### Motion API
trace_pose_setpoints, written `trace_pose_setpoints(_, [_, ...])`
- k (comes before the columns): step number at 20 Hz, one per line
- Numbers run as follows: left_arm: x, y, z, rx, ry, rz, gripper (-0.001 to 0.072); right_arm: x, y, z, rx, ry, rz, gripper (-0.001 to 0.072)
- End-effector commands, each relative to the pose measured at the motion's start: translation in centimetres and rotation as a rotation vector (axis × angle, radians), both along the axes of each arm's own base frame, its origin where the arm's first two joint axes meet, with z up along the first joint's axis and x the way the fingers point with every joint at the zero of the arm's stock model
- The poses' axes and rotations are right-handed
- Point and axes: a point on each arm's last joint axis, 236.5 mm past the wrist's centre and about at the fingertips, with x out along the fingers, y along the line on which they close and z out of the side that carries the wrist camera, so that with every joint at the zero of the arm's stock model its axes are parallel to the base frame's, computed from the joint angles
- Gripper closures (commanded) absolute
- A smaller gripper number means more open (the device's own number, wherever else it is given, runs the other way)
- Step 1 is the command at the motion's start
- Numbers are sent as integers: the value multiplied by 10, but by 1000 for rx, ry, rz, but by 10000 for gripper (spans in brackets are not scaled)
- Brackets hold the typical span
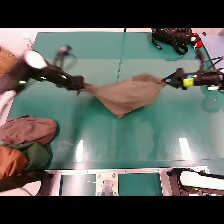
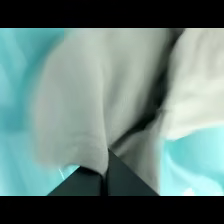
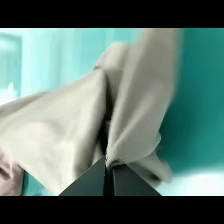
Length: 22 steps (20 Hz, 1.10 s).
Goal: Fold the shirts.
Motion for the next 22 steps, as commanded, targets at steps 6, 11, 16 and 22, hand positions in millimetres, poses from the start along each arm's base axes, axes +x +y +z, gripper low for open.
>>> trace_pose_setpoints(6, [-80,33,305,-121,-728,73,686,-99,25,223,-210,-603,-45,696])
trace_pose_setpoints(11, [-130,42,395,-122,-968,62,685,-155,36,284,-301,-796,-109,695])
trace_pose_setpoints(16, [-66,53,352,7,-878,90,685,-121,12,241,-314,-645,-144,695])
trace_pose_setpoints(22, [87,0,166,-13,-475,-27,685,-42,-25,59,-238,-268,-175,695])
